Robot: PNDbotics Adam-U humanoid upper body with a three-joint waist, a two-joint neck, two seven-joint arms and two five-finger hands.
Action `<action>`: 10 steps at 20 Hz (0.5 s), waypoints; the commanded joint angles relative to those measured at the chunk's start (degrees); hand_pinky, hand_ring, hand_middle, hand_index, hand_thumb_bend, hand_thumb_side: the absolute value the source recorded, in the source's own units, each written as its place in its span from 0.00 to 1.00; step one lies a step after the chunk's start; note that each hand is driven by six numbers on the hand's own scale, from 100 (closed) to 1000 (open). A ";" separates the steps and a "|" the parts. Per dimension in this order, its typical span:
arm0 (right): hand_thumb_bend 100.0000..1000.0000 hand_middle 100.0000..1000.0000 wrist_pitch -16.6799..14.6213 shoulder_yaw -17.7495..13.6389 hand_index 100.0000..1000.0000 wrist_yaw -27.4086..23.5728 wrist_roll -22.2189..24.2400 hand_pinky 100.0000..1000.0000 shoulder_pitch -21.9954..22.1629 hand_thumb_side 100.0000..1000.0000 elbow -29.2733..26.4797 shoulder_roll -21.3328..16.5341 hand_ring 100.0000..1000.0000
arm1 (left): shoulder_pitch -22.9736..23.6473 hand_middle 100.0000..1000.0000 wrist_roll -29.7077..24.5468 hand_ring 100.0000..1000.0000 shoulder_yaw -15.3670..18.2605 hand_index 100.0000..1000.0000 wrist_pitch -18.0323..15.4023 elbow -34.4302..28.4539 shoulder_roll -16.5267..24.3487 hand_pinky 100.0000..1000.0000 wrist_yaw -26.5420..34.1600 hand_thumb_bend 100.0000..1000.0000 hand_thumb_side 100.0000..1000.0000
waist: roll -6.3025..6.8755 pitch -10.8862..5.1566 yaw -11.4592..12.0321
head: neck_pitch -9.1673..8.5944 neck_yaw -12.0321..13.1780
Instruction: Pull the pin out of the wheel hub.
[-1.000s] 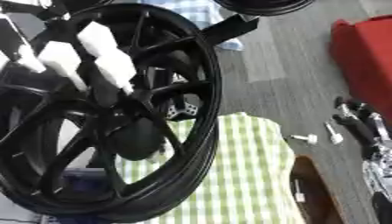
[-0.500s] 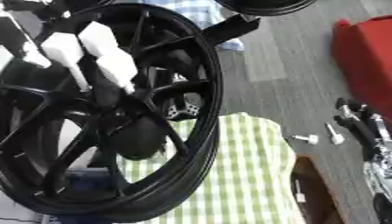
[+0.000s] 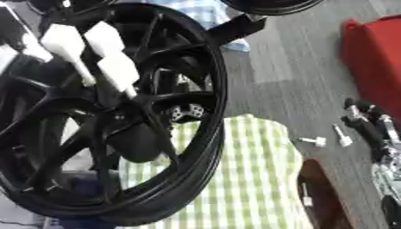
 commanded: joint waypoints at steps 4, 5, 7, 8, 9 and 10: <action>0.16 0.65 0.01 -0.31 0.72 -0.65 -0.05 0.70 -0.32 0.45 -0.34 -1.85 0.59 | -0.23 0.18 0.83 0.31 3.41 0.27 1.22 -3.37 4.34 0.33 1.12 0.56 0.00 | -0.28 -1.59 0.18 | -0.01 -0.24; 0.16 0.65 0.01 -0.33 0.72 -0.67 -0.06 0.70 -0.30 0.45 -0.33 -1.86 0.59 | -0.03 0.18 1.11 0.31 3.95 0.27 1.34 -3.83 4.82 0.33 1.37 0.56 0.00 | -0.28 -1.59 0.21 | 0.00 -0.26; 0.16 0.65 -0.01 -0.36 0.72 -0.69 -0.10 0.70 -0.27 0.45 -0.33 -1.90 0.59 | 0.58 0.18 1.66 0.31 5.25 0.27 1.55 -4.77 6.08 0.34 1.87 0.56 0.00 | -0.26 -1.58 0.29 | 0.02 -0.39; 0.16 0.65 -0.02 -0.39 0.72 -0.69 -0.13 0.70 -0.25 0.45 -0.34 -1.92 0.59 | 1.02 0.18 1.98 0.31 6.07 0.27 1.66 -5.21 6.87 0.34 2.09 0.56 0.00 | -0.24 -1.58 0.36 | 0.05 -0.49; 0.16 0.65 -0.03 -0.43 0.72 -0.70 -0.17 0.70 -0.22 0.45 -0.34 -1.95 0.59 | 1.64 0.18 2.47 0.31 7.11 0.27 1.77 -5.59 7.80 0.34 2.36 0.57 0.00 | -0.21 -1.57 0.45 | 0.06 -0.65; 0.16 0.65 -0.05 -0.49 0.72 -0.72 -0.23 0.70 -0.17 0.45 -0.34 -2.00 0.59 | 2.44 0.18 3.14 0.32 8.32 0.27 1.93 -5.91 8.86 0.34 2.72 0.57 0.00 | -0.18 -1.56 0.59 | 0.07 -0.85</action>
